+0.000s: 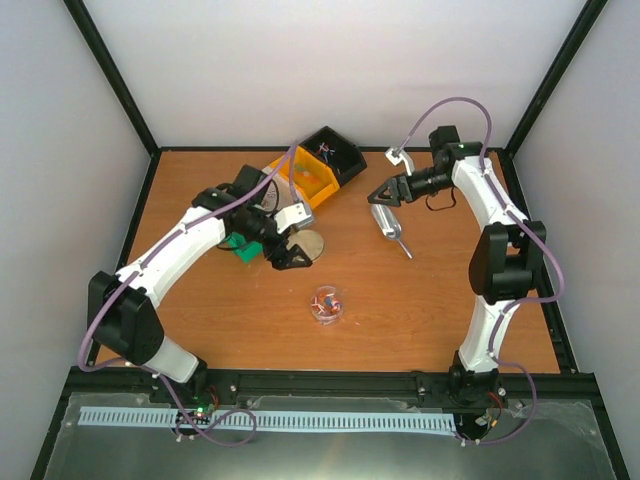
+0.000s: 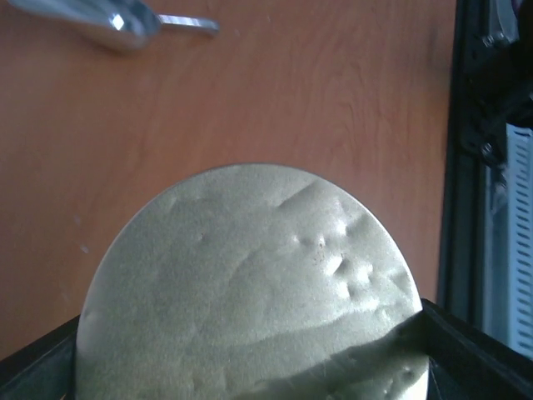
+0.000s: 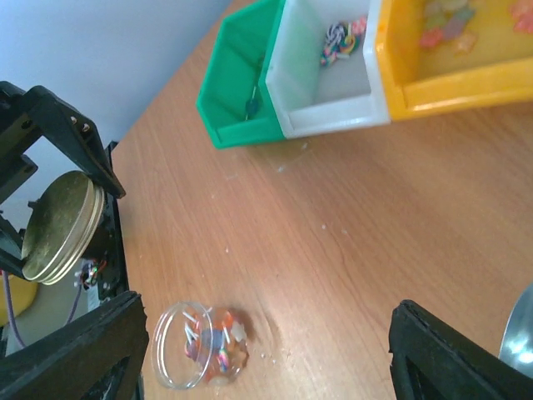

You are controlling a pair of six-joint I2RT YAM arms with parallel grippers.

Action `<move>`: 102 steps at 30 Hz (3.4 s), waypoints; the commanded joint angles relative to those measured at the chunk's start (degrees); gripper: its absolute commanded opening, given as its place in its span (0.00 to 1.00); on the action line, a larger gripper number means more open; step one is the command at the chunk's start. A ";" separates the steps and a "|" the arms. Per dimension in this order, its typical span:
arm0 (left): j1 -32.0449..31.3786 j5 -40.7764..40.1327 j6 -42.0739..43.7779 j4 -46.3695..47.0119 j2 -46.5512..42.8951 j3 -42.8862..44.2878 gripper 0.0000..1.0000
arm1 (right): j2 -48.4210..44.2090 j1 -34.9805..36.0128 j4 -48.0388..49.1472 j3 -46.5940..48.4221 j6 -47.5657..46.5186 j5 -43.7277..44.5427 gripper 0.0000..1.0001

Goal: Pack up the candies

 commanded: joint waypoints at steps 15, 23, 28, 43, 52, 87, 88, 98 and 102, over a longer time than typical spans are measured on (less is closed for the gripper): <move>-4.27 0.88 0.39 14.41 -3.00 -16.50 0.87 | -10.41 0.47 21.03 -29.98 6.22 0.41 0.78; -8.49 -0.42 -0.26 23.35 -2.19 -21.99 0.87 | -15.38 3.35 30.90 -40.09 10.09 1.84 0.78; -9.81 -1.81 -1.17 30.35 -2.07 -26.52 0.88 | -16.87 6.43 33.17 -43.80 9.57 4.47 0.78; -11.77 -1.28 -3.72 33.15 2.14 -27.30 0.88 | -14.34 10.90 33.40 -47.76 6.91 3.04 0.78; -14.51 -3.16 -5.49 34.57 2.21 -29.05 0.88 | -14.22 12.17 33.52 -48.73 6.42 2.89 0.78; -15.35 -5.97 -6.15 29.69 1.39 -26.76 1.00 | -11.08 19.18 31.97 -47.78 4.84 6.70 0.80; -15.33 -6.25 -6.12 29.39 0.49 -26.87 1.00 | -11.08 19.32 31.96 -47.72 4.76 6.69 0.80; -15.27 -5.55 -3.21 18.63 -4.53 -20.65 0.93 | -11.13 20.08 31.42 -47.45 4.14 6.65 0.80; -15.27 -3.98 -3.90 18.44 -4.38 -19.55 0.75 | -10.86 20.52 31.10 -47.33 3.91 7.00 0.80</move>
